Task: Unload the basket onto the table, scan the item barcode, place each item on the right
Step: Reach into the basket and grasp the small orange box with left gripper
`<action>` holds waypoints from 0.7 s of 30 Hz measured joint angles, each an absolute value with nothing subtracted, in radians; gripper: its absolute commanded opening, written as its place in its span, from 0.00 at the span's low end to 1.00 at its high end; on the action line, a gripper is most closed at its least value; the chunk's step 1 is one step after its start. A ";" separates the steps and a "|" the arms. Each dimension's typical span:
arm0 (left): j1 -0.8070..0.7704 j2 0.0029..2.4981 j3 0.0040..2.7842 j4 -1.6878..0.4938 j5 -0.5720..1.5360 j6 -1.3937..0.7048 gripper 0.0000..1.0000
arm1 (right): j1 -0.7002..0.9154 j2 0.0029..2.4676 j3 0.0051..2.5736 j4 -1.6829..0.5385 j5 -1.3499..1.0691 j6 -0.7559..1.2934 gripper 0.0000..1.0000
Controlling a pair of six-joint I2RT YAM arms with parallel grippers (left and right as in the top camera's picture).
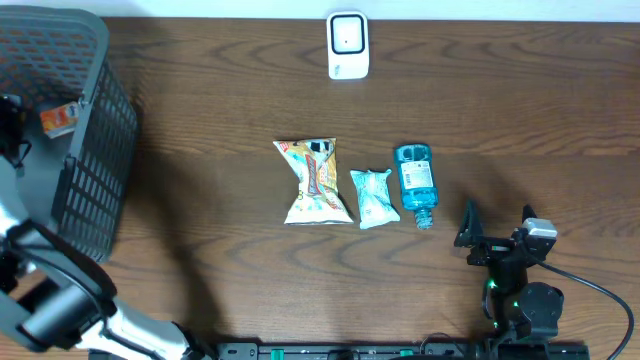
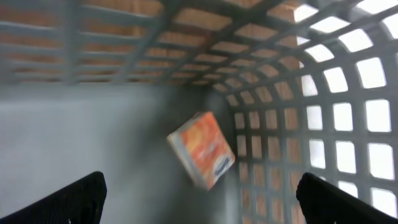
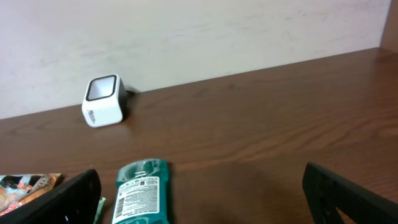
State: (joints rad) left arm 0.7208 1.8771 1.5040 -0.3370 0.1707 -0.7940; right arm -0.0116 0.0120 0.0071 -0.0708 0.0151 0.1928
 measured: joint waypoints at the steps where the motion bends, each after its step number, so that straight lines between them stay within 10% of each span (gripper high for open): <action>1: 0.716 1.895 1.504 -0.312 0.174 -0.797 0.98 | -0.012 0.012 0.007 -0.070 0.015 0.193 0.99; 21: 0.598 2.128 1.504 -0.125 0.097 -0.819 0.94 | -0.012 0.012 0.007 -0.070 0.015 0.193 0.99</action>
State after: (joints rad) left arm 0.5983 2.1284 1.5040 -0.1249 0.0971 -0.8188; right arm -0.0116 0.0120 0.0071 -0.0704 0.0147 0.1928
